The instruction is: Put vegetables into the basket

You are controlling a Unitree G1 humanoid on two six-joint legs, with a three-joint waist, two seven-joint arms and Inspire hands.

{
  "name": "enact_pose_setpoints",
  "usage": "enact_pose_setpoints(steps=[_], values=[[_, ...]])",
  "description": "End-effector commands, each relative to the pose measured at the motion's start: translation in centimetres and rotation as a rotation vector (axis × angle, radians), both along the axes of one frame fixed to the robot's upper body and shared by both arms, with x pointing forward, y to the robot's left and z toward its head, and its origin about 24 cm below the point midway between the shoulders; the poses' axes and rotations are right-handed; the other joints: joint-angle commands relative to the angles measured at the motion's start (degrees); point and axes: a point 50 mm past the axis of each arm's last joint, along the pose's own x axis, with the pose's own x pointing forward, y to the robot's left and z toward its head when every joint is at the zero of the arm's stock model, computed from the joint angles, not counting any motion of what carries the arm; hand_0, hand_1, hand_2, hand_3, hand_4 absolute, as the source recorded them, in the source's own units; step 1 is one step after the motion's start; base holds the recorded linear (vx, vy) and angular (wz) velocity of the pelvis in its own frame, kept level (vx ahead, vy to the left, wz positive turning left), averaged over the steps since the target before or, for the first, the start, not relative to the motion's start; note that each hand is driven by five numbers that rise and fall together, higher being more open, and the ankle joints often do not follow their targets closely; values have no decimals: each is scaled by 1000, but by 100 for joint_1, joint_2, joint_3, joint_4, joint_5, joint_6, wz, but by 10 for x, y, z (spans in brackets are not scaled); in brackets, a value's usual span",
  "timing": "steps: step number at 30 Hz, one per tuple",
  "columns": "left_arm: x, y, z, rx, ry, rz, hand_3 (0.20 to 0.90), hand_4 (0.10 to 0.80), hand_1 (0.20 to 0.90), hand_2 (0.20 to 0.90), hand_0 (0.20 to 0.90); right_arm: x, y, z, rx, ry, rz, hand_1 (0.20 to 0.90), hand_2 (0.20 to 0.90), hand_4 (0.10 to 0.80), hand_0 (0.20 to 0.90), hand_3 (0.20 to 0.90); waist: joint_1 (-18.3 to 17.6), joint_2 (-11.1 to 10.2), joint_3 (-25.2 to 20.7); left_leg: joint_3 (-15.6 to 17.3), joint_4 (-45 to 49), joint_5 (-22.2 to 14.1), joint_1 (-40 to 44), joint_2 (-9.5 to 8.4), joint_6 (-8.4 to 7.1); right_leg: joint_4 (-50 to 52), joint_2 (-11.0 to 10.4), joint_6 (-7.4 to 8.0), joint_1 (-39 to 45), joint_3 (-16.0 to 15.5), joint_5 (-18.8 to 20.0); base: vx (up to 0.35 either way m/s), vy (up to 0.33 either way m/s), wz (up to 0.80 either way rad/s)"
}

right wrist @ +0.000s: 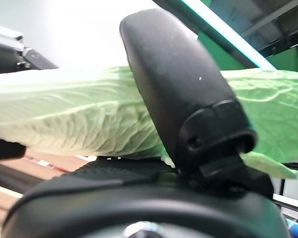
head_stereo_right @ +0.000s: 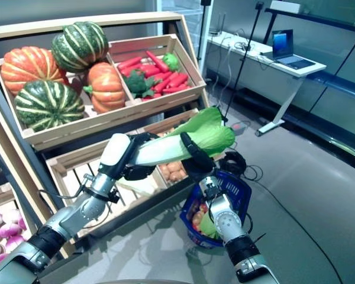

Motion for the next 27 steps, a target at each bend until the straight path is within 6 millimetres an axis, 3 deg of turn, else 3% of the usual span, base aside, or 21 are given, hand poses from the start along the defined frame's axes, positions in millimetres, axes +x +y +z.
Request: enact_pose_setpoints(steps=[1,8,9,10,11,20,27], values=[[-15,-58,47,-109,-181,-455,300,400,300,300,300,40,-13,99,208,-397,-137,300,300,400,300,300,77,84,-241,-200,7,-625,139,-95,115,70,100,-348,-182,148,-1,0,0,0],[-16,-57,46,-124,-143,-446,300,400,300,300,300,42,-18,99,186,-377,-186,300,300,400,300,300,89,76,-223,-218,7,-628,138,-92,114,60,103,-350,-195,181,16,0,0,0],[-15,-55,46,-138,-125,-436,373,449,373,373,373,42,-18,99,175,-373,-187,300,300,400,300,300,85,79,-219,-209,7,-624,137,-89,113,58,102,-349,-204,189,24,0,0,0],[-14,-55,46,-145,-114,-430,815,744,815,815,815,42,-19,98,169,-368,-189,300,300,400,300,300,84,79,-217,-206,7,-622,136,-88,112,57,101,-348,-207,190,27,1,-14,-3],[-13,-54,46,-149,-93,-427,900,800,900,900,900,42,-19,97,162,-362,-191,300,300,400,300,300,83,80,-216,-200,7,-624,135,-85,113,53,100,-347,-211,191,29,-1,-8,-4],[-6,-42,38,-234,17,-333,900,800,900,900,900,40,-28,81,102,-289,-225,300,300,400,300,300,45,79,-193,-165,7,-610,119,-67,108,42,101,-343,-254,230,61,-6,-12,-5],[4,-18,20,-319,180,-190,900,800,900,900,900,34,-46,60,51,-214,-303,300,300,400,300,300,37,73,-136,-144,7,-587,120,-48,100,39,103,-354,-269,249,84,-5,-11,-2]])
